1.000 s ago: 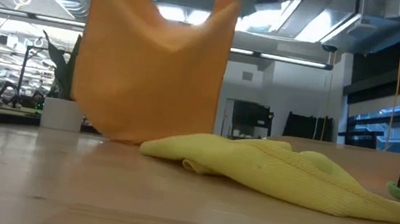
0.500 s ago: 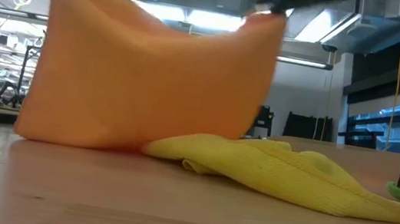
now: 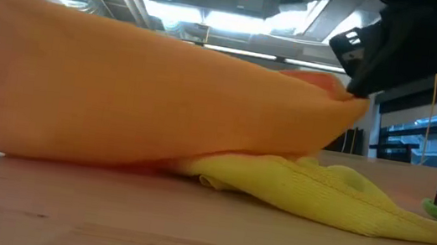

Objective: Roll microfiber towels into tight, uniform cylinder then place into a basket
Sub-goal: Roll the orange microfiber towel

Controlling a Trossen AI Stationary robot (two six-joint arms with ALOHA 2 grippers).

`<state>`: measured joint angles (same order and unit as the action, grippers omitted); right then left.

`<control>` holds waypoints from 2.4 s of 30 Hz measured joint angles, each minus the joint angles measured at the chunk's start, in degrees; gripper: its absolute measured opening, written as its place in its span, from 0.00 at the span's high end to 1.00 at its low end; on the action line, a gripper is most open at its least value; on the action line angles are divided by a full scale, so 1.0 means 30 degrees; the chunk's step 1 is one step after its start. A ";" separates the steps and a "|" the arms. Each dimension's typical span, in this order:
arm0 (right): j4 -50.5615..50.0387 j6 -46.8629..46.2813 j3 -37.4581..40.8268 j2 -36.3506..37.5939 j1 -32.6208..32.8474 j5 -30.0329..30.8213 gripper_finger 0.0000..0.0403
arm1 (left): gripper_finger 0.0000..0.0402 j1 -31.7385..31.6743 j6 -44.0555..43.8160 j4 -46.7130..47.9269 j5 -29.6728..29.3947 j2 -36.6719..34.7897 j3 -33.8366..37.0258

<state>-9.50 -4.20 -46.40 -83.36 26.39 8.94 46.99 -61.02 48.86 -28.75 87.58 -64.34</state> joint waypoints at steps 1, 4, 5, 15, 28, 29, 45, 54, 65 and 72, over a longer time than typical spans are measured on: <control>0.0306 -0.0201 0.0223 -0.0004 0.0169 0.0003 1.00 | 1.00 0.0096 -0.0082 -0.0429 0.0124 0.0377 0.0000; 0.0791 -0.0516 0.0622 0.0000 0.0560 -0.0004 1.00 | 1.00 0.0207 -0.0120 -0.1353 0.0271 0.1292 0.0000; 0.0825 -0.0497 0.0622 -0.0002 0.0599 0.0008 1.00 | 1.00 0.0199 -0.0129 -0.1503 0.0277 0.1526 0.0000; 0.0812 0.0586 0.0622 -0.0004 -0.1157 0.1673 1.00 | 1.00 -0.0820 -0.0623 -0.0255 -0.0961 0.2190 0.0000; 0.1061 0.3056 0.0622 -0.0004 -0.5044 0.2200 1.00 | 1.00 -0.2171 -0.4605 0.4424 -0.1848 0.2190 0.0000; 0.1217 0.3304 0.0622 -0.0004 -0.5375 0.2203 1.00 | 1.00 -0.2263 -0.4735 0.4525 -0.2080 0.2190 0.0000; 0.4293 0.5440 0.0615 -0.1133 -0.9484 0.1001 1.00 | 1.00 -0.4698 -0.5224 0.4615 -0.2789 0.2183 0.0000; 0.6788 0.6663 0.0615 -0.1447 -1.0240 0.1046 1.00 | 1.00 -0.5436 -0.7743 0.6810 -0.2061 0.2219 0.0751; 0.7155 0.6651 0.0615 -0.1571 -1.1708 0.0950 1.00 | 1.00 -0.6679 -0.9155 0.6317 -0.2191 0.2226 0.3066; 0.7673 0.6603 0.0588 -0.2106 -1.2144 -0.0096 1.00 | 1.00 -0.7243 -0.9003 0.6200 -0.2042 0.2226 0.3206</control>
<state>13.52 15.60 -44.63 -89.68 -10.04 8.65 25.26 -88.03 67.46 -34.88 94.26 -54.72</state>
